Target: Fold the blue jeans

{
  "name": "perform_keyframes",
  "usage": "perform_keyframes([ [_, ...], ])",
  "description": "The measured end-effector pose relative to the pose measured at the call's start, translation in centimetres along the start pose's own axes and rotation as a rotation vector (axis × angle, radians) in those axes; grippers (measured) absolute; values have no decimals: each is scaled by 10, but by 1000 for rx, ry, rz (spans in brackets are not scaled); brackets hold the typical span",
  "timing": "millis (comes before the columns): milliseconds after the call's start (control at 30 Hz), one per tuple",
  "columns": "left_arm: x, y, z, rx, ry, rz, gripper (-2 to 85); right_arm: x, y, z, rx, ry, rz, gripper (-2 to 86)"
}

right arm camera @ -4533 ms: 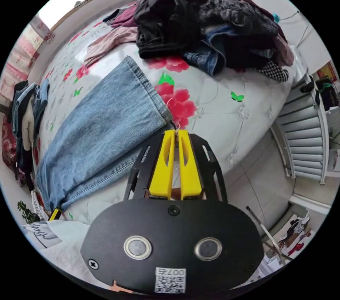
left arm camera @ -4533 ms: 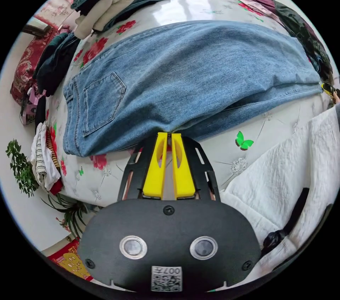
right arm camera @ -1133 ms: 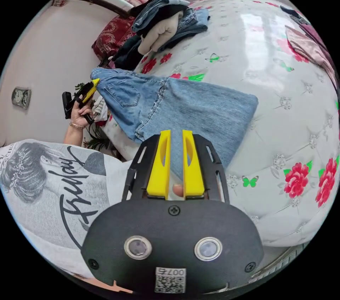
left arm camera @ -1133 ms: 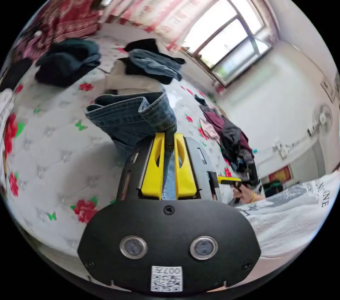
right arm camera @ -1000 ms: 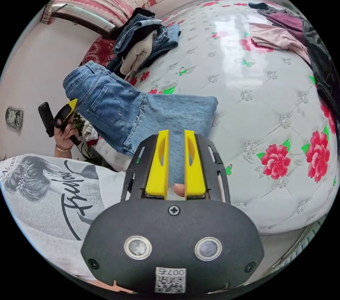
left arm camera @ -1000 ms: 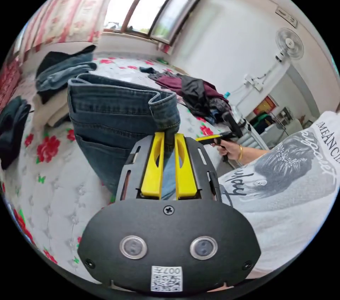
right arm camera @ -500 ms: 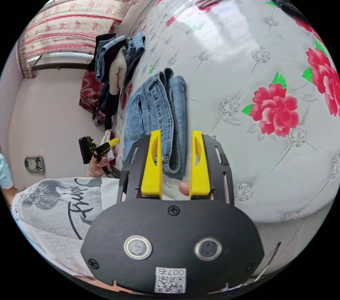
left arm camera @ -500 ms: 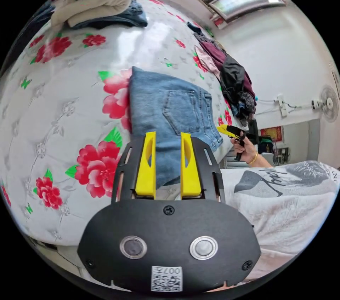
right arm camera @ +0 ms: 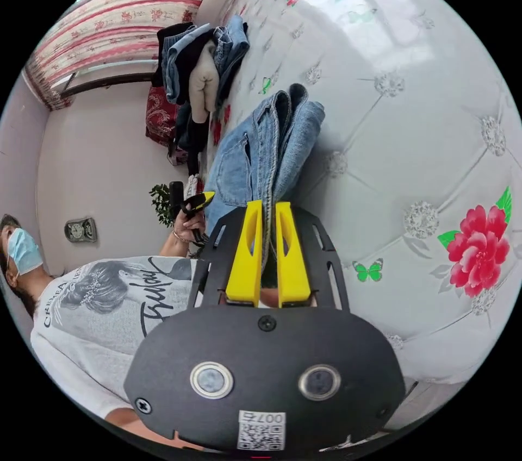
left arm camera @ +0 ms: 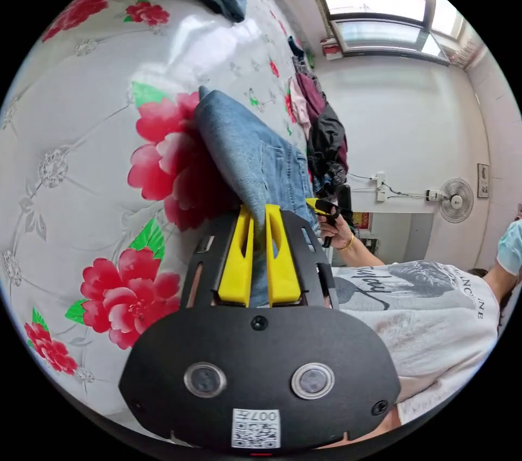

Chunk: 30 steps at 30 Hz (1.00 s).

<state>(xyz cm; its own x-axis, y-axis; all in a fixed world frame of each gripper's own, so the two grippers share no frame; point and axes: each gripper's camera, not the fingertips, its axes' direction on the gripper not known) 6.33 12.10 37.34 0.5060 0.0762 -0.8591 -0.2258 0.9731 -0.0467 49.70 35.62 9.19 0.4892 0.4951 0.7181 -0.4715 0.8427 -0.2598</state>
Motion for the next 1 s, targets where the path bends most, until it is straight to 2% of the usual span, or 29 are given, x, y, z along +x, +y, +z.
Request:
perform_keyframes([
  [200,95,-61,-74,165,7,276,26,-138,-100,-36,65,-62,-333,21],
  [333,174,-137,-171,327,-12,473,30,-248,-177,-54,145,-110,-557,20],
  [400,202,-176,-211,405,-53,495,35,-320,-237,-49,196,-108,-649,23],
  [500,219,-238,-258,530,-182,404,55,-368,-310,-21,284,-21,-606,29],
  [633,183,-267,-246,615,-583,162,88,-347,-356,46,261,167,-517,36],
  [700,154,-252,-209,587,-669,139,89,-288,-342,100,160,258,-476,36],
  [833,86,-180,-76,320,-811,114,87,-181,-273,167,-65,525,-422,33],
  [900,72,-141,-19,182,-867,105,79,-129,-208,187,-185,728,-436,29],
  [967,72,-94,40,46,-942,101,70,-103,-164,190,-230,856,-444,26],
  [1000,74,-84,51,24,-957,100,67,-102,-134,181,-163,867,-513,24],
])
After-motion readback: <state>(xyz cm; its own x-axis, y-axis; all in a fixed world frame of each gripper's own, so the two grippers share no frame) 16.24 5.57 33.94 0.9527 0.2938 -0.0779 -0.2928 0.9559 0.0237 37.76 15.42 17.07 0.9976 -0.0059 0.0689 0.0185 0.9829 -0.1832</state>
